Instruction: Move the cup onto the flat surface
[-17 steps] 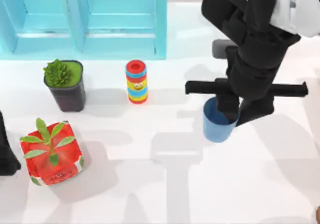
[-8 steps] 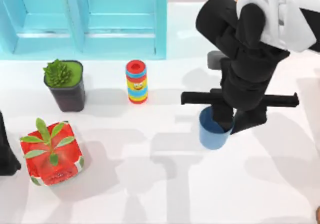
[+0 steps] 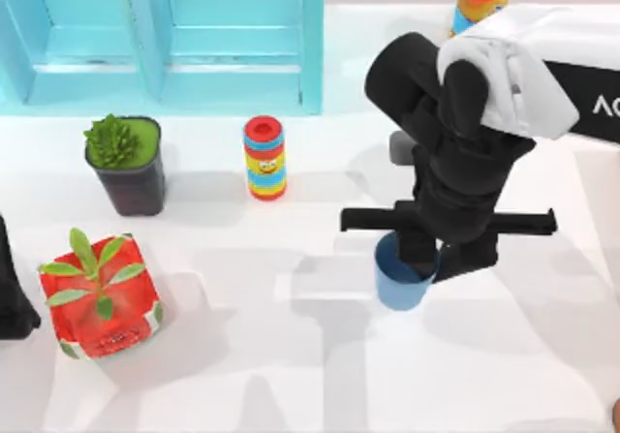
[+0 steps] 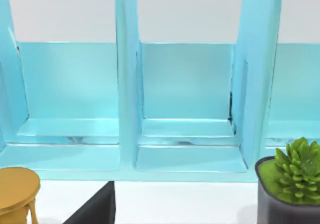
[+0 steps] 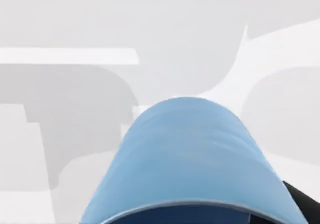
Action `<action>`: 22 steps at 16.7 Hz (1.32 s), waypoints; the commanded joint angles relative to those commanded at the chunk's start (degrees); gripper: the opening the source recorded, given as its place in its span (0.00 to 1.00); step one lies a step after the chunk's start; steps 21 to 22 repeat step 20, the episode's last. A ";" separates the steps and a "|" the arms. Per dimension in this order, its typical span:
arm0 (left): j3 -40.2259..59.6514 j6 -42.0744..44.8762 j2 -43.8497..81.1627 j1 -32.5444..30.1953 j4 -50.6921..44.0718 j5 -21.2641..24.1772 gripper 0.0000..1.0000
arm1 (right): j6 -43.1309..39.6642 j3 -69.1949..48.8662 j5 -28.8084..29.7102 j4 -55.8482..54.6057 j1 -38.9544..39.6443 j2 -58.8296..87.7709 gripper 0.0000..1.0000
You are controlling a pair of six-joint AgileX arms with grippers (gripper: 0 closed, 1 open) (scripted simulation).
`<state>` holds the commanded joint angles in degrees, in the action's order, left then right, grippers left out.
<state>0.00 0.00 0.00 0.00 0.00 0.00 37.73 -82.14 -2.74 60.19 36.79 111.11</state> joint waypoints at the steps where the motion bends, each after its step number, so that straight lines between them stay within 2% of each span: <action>1: 0.00 0.00 0.00 0.00 0.00 0.00 1.00 | 0.00 0.00 0.00 0.00 0.00 0.00 0.00; 14: 0.00 0.00 0.00 0.00 0.00 0.00 1.00 | 0.00 0.00 0.00 0.00 0.00 0.00 0.98; 22: 0.00 0.00 0.00 0.00 0.00 0.00 1.00 | 0.00 0.00 0.00 0.00 0.00 0.00 1.00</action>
